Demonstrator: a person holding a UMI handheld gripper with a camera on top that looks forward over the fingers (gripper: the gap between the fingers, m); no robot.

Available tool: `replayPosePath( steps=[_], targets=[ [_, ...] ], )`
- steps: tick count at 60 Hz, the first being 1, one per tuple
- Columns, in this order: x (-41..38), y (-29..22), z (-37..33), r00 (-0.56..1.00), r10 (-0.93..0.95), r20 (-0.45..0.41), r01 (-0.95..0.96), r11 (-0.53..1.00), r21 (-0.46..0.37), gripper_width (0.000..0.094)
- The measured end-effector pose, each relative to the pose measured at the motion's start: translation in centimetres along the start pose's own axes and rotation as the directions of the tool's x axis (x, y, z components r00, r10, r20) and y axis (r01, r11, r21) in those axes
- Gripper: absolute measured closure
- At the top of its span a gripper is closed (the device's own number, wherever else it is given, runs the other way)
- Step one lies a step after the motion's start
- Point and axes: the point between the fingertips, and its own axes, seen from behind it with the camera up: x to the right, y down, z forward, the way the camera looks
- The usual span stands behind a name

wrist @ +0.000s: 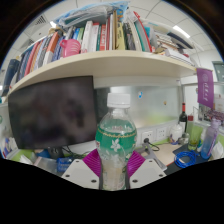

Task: Pour water

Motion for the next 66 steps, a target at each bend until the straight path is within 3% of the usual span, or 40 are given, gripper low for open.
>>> replayPosePath(
  steps=[27,35,39,41,51,58,66],
  targets=[
    [5.1,13.2,3.9,0.993,-0.095,0.069,0.103,0.987,-0.122,0.0637],
    [4.8,13.2,3.7,0.989,-0.121,0.09,0.128,0.988,-0.087,0.0617],
    [4.6,13.1,3.6,0.988,-0.125,0.088,0.132,0.989,-0.071,0.0556],
    [5.0,13.1,3.7,0.988,-0.135,0.073,0.141,0.988,-0.07,0.0445],
    [4.8,13.5,3.4,0.989,-0.131,0.063,0.137,0.985,-0.102,0.0358],
    [4.5,14.5,2.2,0.987,-0.142,0.078,0.152,0.979,-0.135,0.0062],
    [5.9,14.9,-2.2,0.986,-0.166,0.022,0.167,0.969,-0.179,0.0076]
  ],
)
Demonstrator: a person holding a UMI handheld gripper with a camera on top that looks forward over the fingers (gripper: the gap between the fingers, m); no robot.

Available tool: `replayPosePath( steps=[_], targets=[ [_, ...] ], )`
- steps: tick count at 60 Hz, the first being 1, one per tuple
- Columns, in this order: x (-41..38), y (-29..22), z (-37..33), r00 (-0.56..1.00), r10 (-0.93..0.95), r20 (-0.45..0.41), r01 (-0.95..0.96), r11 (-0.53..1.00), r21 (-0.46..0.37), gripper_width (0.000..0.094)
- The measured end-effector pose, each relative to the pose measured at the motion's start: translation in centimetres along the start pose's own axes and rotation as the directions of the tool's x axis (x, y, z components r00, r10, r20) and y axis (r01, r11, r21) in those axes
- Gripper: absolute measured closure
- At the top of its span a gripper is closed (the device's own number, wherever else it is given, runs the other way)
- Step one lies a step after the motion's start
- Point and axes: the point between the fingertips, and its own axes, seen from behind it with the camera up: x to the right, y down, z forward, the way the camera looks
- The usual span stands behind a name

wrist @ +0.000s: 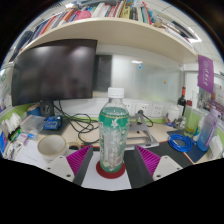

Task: Pour water

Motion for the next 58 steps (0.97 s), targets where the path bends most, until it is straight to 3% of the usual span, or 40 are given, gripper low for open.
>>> replayPosePath(
  steps=[10,21,37,58],
  targets=[
    [-1.4,0.3,-8.8,0.998,0.039,-0.052,-0.043,0.997,-0.068,0.0079],
    [-6.8,-2.5,-18.1,0.984,0.172,-0.053,-0.178,0.974,-0.142,0.0076],
    [-11.2,-7.8,-26.3,0.988,0.14,-0.066,-0.145,0.985,-0.095,0.0079],
    [-16.5,-8.1,-28.9,0.996,0.089,0.009,-0.088,0.993,-0.081,0.0079]
  ],
)
